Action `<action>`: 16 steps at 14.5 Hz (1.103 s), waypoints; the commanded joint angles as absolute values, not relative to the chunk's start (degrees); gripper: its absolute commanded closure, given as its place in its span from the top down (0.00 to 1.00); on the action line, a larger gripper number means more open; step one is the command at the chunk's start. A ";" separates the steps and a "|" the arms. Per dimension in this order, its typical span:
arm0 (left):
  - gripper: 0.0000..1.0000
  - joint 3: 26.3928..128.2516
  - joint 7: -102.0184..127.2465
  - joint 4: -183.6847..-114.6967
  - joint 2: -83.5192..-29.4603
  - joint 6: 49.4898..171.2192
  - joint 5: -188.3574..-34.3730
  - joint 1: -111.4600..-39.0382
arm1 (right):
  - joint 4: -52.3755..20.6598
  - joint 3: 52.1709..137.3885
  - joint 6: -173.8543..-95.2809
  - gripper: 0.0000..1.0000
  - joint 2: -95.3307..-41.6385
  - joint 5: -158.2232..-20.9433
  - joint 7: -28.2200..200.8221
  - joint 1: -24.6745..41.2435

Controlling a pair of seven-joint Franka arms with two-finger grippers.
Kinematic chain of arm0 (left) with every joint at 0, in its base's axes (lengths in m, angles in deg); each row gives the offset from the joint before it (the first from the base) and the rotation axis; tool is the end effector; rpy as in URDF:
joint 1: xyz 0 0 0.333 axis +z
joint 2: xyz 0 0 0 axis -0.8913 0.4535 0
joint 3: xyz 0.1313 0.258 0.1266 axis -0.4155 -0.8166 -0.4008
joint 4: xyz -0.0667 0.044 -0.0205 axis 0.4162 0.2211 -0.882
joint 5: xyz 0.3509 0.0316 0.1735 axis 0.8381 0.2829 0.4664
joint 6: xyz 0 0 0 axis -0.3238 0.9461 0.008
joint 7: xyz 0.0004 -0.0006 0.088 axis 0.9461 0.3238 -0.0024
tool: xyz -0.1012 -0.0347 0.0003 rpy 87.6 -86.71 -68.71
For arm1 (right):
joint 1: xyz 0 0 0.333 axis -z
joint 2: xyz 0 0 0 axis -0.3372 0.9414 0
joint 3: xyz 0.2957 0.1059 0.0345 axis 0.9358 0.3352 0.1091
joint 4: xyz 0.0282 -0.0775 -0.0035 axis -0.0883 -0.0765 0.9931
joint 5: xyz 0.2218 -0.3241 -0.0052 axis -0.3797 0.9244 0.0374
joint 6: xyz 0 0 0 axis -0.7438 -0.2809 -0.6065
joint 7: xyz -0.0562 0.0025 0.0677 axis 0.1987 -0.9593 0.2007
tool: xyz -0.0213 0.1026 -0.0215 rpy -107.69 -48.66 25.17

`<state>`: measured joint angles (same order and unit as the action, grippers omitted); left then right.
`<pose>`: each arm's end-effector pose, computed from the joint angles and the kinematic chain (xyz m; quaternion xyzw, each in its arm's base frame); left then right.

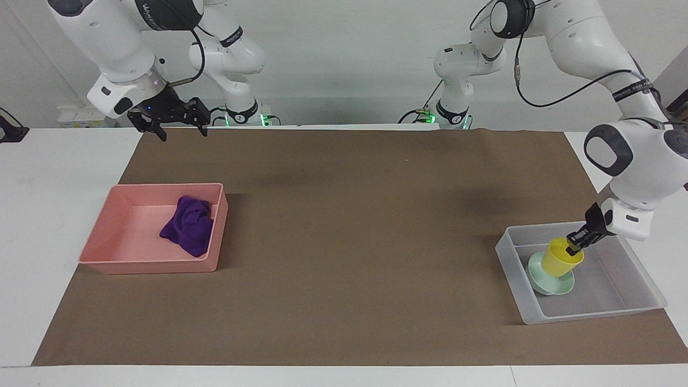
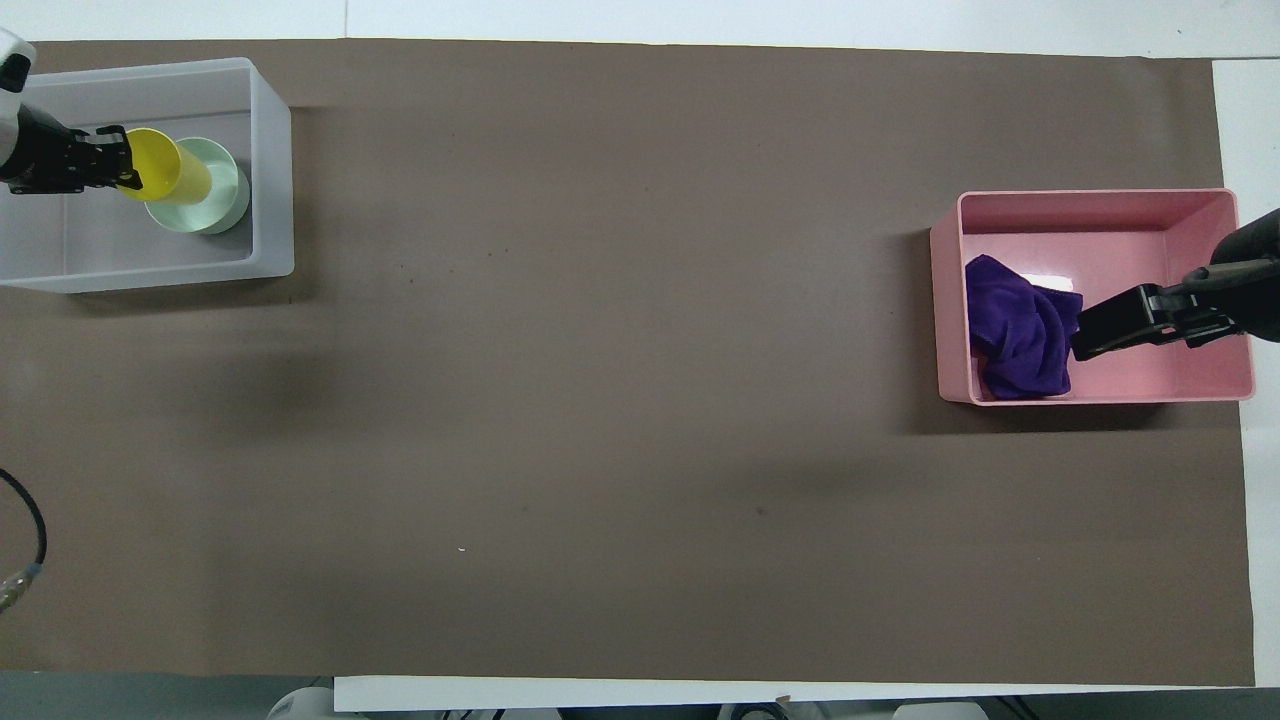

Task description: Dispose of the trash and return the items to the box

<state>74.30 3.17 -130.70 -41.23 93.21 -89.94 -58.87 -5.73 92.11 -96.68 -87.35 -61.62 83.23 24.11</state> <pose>0.6865 0.0468 0.3925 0.9931 0.1041 0.0457 0.0299 0.5134 0.0081 0.6168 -0.9946 -0.0465 0.0896 0.0242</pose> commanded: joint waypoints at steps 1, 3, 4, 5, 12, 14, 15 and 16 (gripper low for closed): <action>0.00 74.82 1.92 -134.72 -40.01 100.35 -89.39 -58.90 | -4.39 92.33 -95.54 0.99 -86.55 -61.89 85.42 24.98; 0.79 74.82 1.57 -135.71 -40.09 101.35 -89.22 -59.43 | -4.57 92.33 -95.63 0.99 -86.64 -62.16 85.60 24.81; 0.98 74.65 1.74 -134.66 -40.79 99.26 -88.26 -59.69 | -4.74 92.33 -95.72 0.99 -86.64 -62.16 85.51 24.72; 1.00 74.65 1.74 -132.13 -41.84 94.89 -87.03 -59.69 | -4.92 92.41 -95.89 0.99 -86.73 -62.16 85.16 24.55; 1.00 75.35 -0.80 -132.88 -62.29 70.26 -83.85 -63.56 | -5.44 92.41 -96.95 1.00 -87.08 -61.19 85.33 23.93; 1.00 75.70 -1.68 -133.07 -64.26 67.44 -83.86 -65.22 | -5.53 92.41 -97.91 0.99 -87.08 -61.19 85.33 23.93; 1.00 75.70 -1.86 -133.07 -64.35 65.94 -83.86 -66.01 | -5.62 92.41 -97.92 0.99 -87.08 -61.10 85.16 23.93; 1.00 75.70 -1.95 -133.07 -64.44 65.40 -84.03 -65.59 | -5.62 92.41 -98.00 0.99 -87.08 -61.10 84.98 24.02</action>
<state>76.03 -0.67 -131.20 -64.10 66.34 -84.84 -64.96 -5.58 92.21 -97.27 -87.06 -61.63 84.30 23.79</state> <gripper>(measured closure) 0.000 0.004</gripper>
